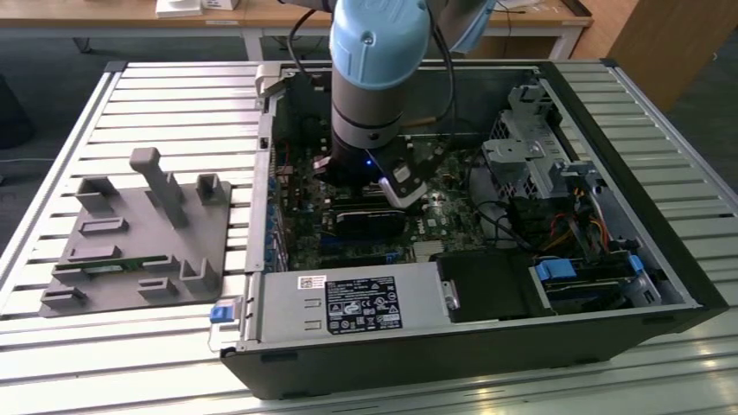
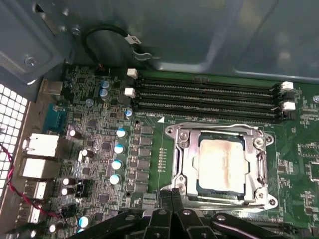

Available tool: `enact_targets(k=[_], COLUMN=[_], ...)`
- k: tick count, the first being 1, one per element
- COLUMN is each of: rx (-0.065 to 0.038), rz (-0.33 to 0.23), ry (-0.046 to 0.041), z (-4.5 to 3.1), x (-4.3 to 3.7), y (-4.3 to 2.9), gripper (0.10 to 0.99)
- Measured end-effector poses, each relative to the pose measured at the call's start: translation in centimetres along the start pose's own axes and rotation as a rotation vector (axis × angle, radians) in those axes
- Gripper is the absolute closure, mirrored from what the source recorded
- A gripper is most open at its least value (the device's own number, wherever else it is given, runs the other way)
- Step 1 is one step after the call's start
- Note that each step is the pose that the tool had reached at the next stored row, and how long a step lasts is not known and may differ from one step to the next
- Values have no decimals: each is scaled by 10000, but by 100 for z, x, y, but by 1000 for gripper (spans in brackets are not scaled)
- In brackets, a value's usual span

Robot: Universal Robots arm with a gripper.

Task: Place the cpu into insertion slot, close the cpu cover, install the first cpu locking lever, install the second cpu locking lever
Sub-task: 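Install the second cpu locking lever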

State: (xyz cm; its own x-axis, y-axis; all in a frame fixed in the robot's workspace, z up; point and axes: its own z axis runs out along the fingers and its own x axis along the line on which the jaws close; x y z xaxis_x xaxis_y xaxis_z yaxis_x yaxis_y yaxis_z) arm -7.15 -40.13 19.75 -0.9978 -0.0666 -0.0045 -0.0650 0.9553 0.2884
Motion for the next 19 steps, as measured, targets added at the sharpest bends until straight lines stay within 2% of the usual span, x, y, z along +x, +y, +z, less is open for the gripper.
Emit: enact_targets(k=[4, 8, 13, 15, 19], rx=[-130, -425, -669, -729, -736], rz=[-2, -7, -13, -11, -12], ry=[-5, -27, -44, -45, -47], z=[39, 57, 85, 103, 110], x=[1, 16, 45, 52, 54], y=[-15, -19, -25, -30, -33], gripper=[980, 980, 980, 980, 980])
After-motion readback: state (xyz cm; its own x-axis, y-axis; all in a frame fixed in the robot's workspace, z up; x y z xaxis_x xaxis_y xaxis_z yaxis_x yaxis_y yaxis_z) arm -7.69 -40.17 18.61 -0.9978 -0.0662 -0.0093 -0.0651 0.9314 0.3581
